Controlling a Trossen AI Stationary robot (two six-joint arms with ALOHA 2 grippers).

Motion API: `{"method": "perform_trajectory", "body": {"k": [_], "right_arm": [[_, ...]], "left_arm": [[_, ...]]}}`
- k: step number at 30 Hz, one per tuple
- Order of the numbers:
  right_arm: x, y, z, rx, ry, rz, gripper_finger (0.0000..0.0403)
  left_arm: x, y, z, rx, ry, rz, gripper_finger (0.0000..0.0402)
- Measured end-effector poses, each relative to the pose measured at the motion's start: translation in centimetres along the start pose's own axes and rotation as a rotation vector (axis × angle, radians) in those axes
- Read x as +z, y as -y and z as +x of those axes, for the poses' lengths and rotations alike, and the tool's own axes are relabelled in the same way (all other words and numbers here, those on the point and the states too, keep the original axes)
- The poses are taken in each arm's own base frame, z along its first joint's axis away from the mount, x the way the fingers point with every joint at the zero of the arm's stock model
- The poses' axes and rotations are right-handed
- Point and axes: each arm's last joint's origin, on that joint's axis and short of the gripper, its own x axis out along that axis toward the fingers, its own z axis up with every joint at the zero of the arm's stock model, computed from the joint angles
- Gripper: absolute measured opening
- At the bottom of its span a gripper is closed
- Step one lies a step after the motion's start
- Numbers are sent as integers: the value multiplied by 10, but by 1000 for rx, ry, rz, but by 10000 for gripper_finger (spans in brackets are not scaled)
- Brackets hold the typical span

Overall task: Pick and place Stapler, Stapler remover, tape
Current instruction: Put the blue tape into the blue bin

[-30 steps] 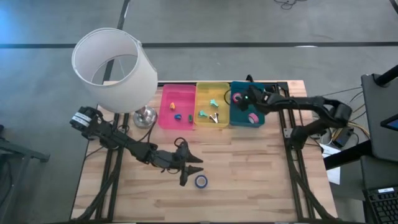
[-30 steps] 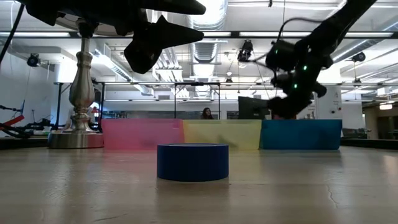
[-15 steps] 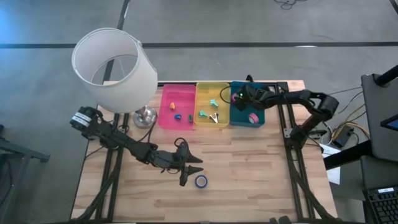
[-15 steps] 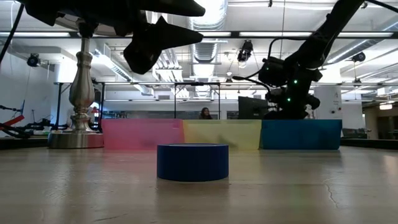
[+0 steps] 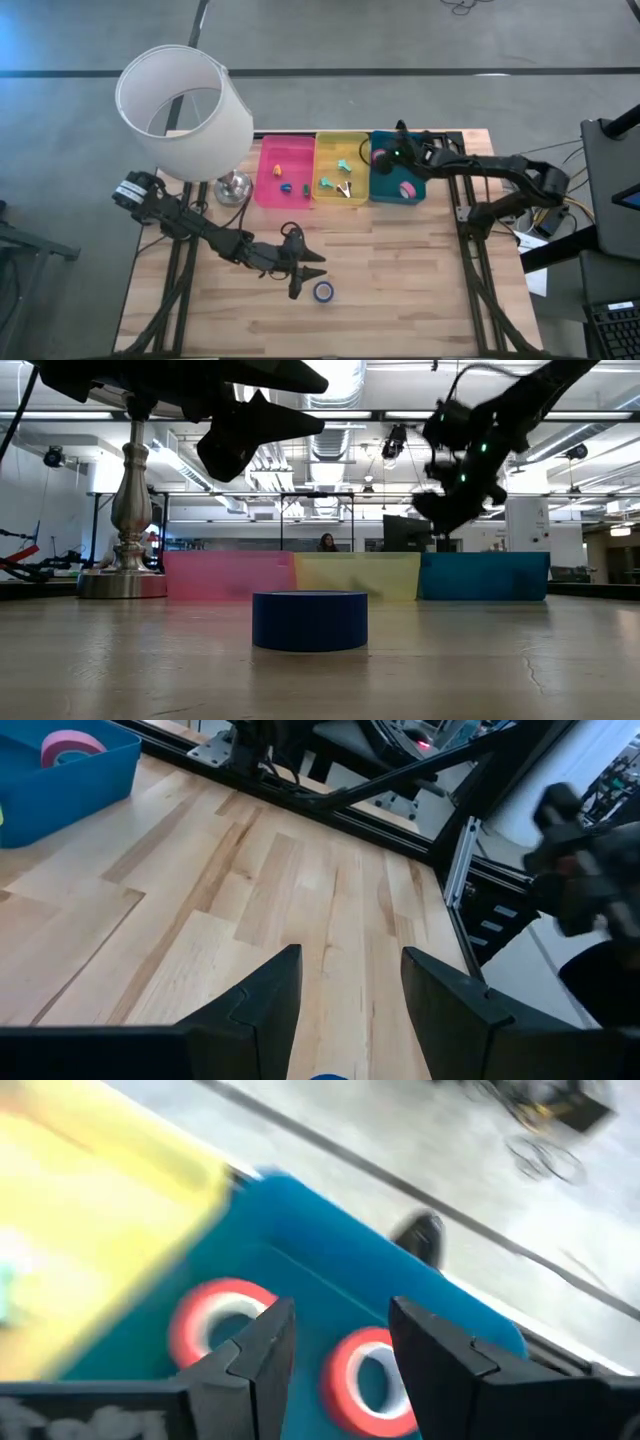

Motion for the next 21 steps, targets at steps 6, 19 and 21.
{"method": "perform_trajectory", "body": {"k": [6,19,21], "right_arm": [[9,-13,-48,154,137,-2,147],[-18,-59,-111,712,125,-253,145],[-26,-66,-121,801,107,-297,148]], "left_arm": [[0,0,0,0,0,-13,177],[-14,11,10,-17,-38,-48,177],[-19,14,17,-16,-52,-41,177]]}}
